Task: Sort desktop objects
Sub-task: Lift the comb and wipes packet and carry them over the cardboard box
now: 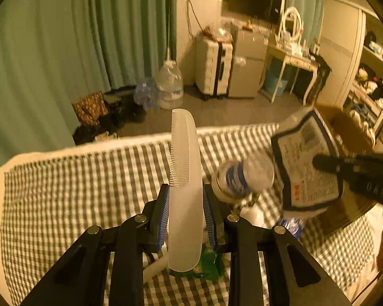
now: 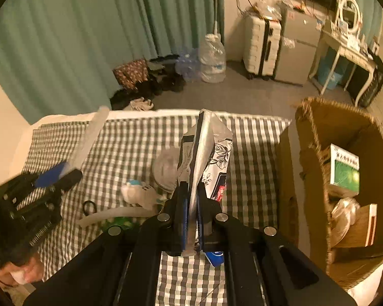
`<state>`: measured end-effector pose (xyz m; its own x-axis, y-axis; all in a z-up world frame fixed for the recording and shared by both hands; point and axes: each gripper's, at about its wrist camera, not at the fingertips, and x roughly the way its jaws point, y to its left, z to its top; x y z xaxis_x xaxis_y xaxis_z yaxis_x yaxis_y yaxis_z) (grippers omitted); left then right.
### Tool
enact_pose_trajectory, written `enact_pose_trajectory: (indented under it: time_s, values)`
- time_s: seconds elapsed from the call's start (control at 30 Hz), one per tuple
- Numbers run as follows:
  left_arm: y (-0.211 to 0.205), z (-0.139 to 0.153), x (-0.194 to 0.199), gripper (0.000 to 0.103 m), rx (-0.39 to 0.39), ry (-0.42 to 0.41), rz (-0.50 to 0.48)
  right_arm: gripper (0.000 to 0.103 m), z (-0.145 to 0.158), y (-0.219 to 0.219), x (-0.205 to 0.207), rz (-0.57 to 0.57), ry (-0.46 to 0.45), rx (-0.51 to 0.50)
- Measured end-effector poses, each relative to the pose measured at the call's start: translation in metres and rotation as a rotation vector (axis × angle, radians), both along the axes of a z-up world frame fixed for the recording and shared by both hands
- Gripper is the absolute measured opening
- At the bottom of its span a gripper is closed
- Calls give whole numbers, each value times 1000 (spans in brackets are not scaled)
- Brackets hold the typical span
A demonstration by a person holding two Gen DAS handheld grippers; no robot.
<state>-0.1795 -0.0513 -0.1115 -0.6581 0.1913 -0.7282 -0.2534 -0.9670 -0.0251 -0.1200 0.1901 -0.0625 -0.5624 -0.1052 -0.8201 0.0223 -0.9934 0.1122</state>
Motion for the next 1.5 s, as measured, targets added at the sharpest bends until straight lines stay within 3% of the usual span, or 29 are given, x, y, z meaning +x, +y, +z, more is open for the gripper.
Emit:
enact_pose_trajectory:
  time_s: [0.33,0.6,1.07,1.5]
  values:
    - [-38,84,11,26,52,133,113,6,55,-13,19,47,118,5]
    - [-44,118,25,26,57,198,119,6,115,-18,38,115,293,43]
    - [-12,136,35,26,32,247,112,6,142,0,47,81,369,86]
    - [74,137,29,26,17,251,-7,6,132,100,46,-95,348,144]
